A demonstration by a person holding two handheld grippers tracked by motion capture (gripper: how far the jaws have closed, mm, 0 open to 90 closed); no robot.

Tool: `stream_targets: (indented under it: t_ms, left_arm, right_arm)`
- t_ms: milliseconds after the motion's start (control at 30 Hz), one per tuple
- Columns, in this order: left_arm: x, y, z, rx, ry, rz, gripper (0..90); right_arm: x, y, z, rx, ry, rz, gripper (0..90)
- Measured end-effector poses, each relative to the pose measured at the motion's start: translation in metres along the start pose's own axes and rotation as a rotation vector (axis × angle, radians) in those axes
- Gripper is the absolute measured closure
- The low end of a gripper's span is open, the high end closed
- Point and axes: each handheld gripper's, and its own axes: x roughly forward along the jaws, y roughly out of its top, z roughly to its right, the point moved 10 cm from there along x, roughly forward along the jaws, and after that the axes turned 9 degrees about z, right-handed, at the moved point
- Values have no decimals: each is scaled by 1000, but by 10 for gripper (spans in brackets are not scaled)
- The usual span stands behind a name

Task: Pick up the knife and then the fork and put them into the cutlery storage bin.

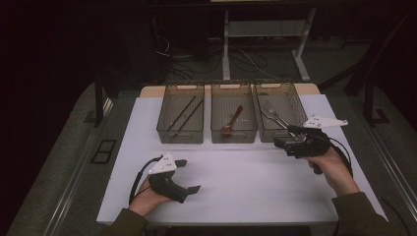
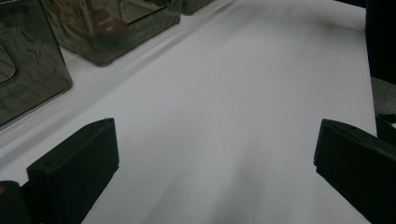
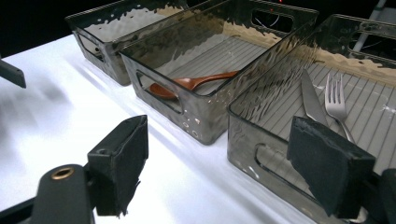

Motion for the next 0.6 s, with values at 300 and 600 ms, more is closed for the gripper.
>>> stream_targets:
  t_ms: [300, 600]
  left_arm:
    - [-1, 0, 1, -2, 1, 0, 0]
    - [-3, 1, 0, 6, 2, 1, 0]
  right_arm:
    - [-8, -11, -13, -13, 27, 14, 194]
    - [-15, -27, -21, -6, 33, 18, 178]
